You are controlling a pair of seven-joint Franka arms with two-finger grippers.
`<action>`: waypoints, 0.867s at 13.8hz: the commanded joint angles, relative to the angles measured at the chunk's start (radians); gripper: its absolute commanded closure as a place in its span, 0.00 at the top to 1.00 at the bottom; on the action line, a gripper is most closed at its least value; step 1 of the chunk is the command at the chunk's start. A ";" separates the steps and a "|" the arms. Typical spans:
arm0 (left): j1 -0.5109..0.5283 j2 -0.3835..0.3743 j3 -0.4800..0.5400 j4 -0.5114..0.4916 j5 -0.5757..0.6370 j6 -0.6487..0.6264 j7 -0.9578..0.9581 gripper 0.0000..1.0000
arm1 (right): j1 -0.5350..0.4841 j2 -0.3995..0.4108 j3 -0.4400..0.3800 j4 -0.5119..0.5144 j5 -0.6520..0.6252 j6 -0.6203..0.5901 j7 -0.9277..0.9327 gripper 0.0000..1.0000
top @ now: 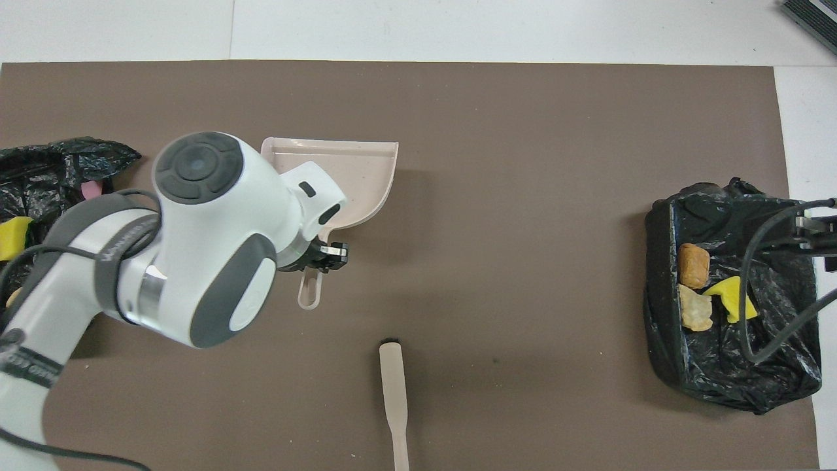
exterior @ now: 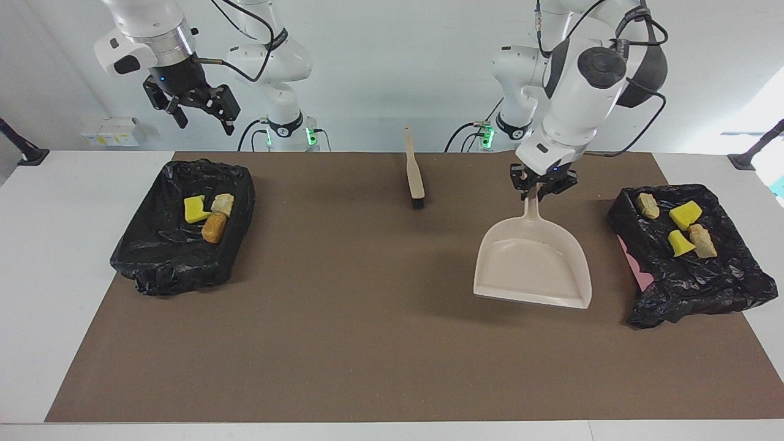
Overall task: Sweep and dump trash in bin
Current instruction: 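Bring the empty dustpan back to the mat center with the left gripper, then release the dustpan and withdraw the left gripper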
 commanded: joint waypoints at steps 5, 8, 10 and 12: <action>-0.147 0.131 0.020 -0.059 -0.033 0.237 -0.137 0.00 | -0.011 -0.005 0.006 -0.002 -0.013 -0.005 -0.032 1.00; -0.149 0.166 0.020 -0.051 -0.032 0.303 -0.171 0.67 | -0.011 -0.005 0.004 -0.002 -0.013 -0.005 -0.032 1.00; -0.137 0.153 0.025 -0.049 -0.032 0.296 -0.180 1.00 | -0.011 -0.005 0.004 -0.002 -0.013 -0.005 -0.032 1.00; -0.080 0.118 0.027 -0.045 -0.033 0.287 -0.183 1.00 | -0.011 -0.005 0.006 -0.002 -0.013 -0.005 -0.032 1.00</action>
